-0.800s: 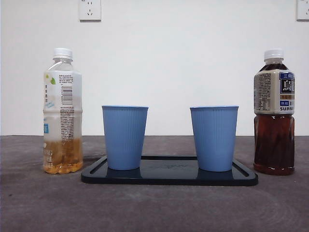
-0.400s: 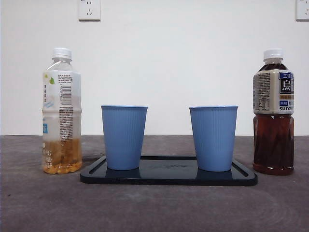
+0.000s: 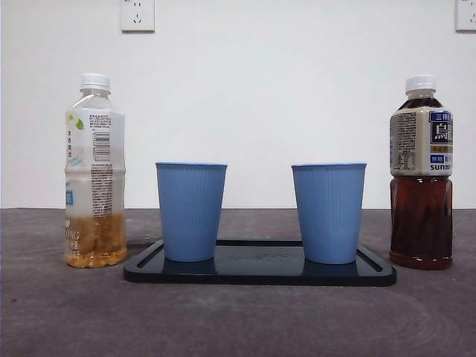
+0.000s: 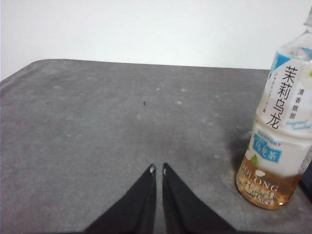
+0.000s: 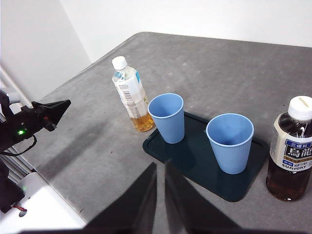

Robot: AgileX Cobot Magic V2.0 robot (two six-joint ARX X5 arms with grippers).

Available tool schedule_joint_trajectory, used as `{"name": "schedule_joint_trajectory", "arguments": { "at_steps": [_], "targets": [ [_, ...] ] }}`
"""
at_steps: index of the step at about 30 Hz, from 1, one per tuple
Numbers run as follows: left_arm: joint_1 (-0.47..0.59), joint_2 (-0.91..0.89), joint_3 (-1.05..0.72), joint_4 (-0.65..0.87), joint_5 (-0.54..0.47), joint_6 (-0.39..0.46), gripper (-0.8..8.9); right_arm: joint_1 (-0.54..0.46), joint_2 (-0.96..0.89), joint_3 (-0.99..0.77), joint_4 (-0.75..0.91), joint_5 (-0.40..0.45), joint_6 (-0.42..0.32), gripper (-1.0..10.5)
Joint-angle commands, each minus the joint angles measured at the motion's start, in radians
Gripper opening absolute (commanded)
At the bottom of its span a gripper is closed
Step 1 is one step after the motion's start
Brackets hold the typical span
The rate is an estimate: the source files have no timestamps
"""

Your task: Pour the drink into the cup

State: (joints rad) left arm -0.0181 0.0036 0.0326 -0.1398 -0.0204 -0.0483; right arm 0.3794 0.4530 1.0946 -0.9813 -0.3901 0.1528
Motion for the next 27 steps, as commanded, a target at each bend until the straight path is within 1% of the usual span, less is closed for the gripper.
{"name": "schedule_joint_trajectory", "arguments": {
  "at_steps": [1,20,23,25,26,27],
  "targets": [
    [0.000,-0.001,-0.021,0.003,-0.001,-0.016,0.20,0.005,0.002,0.017,0.012,-0.002,-0.011,0.2],
    [0.000,0.000,-0.021,0.005,-0.001,-0.016,0.20,0.005,0.002,0.017,0.013,0.003,-0.014,0.2],
    [0.000,0.000,-0.021,0.005,-0.001,-0.016,0.20,-0.031,0.001,0.010,0.019,0.058,-0.034,0.2],
    [0.000,0.000,-0.021,0.005,-0.001,-0.016,0.20,-0.084,-0.003,-0.032,0.081,0.117,-0.074,0.2],
    [0.000,0.000,-0.021,0.005,-0.001,-0.016,0.20,-0.129,-0.018,-0.080,0.135,0.159,-0.101,0.2],
    [0.000,0.000,-0.021,0.005,-0.001,-0.016,0.20,-0.159,-0.029,-0.120,0.180,0.181,-0.111,0.2]
  ]
}}
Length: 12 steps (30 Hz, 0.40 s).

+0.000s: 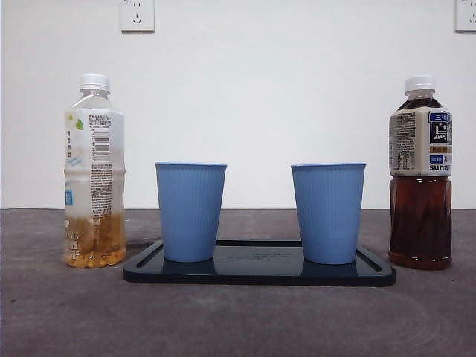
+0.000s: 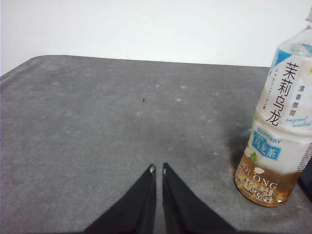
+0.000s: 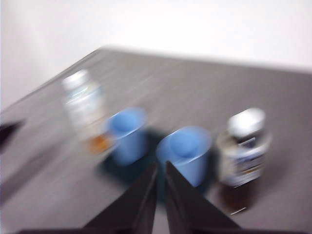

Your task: Pour the drink into the cup

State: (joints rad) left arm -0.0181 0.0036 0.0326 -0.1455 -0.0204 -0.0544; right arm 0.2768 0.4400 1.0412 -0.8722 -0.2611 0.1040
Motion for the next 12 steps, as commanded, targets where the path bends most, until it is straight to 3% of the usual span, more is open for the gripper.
{"name": "schedule_joint_trajectory", "arguments": {
  "at_steps": [1,6,12],
  "targets": [
    [0.000,0.000,-0.021,0.010,-0.001,-0.010,0.20,-0.093,-0.034,-0.119,0.123,0.062,-0.062,0.2],
    [0.000,0.000,-0.021,0.010,-0.001,-0.010,0.20,-0.247,-0.161,-0.471,0.447,0.103,-0.067,0.2],
    [0.000,0.000,-0.021,0.010,-0.001,-0.010,0.20,-0.306,-0.317,-0.829,0.741,0.163,-0.071,0.2]
  ]
}}
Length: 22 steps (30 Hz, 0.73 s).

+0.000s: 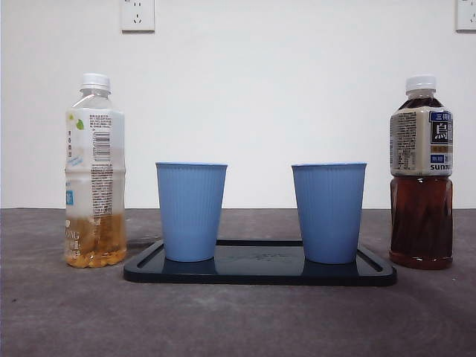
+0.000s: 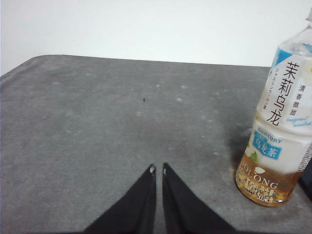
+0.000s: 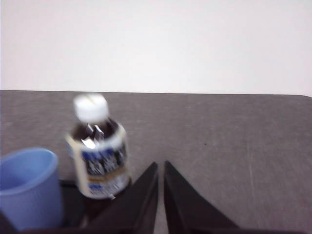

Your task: Pour the drink into the cup

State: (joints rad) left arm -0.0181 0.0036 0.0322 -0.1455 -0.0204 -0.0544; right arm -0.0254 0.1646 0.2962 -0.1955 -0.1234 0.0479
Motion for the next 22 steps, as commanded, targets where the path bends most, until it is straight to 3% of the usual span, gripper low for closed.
{"name": "schedule_joint_trajectory", "arguments": {
  "at_steps": [1,9,22],
  "targets": [
    [0.000,0.000,-0.020,0.010,-0.001,-0.010,0.20,-0.005,-0.065,-0.122,0.080,0.040,-0.014,0.2],
    [0.000,0.000,-0.020,0.010,-0.001,-0.010,0.20,-0.004,-0.161,-0.281,0.093,0.080,-0.015,0.2],
    [0.000,0.000,-0.020,0.010,-0.001,-0.010,0.20,-0.004,-0.161,-0.285,0.088,0.098,-0.034,0.2]
  ]
}}
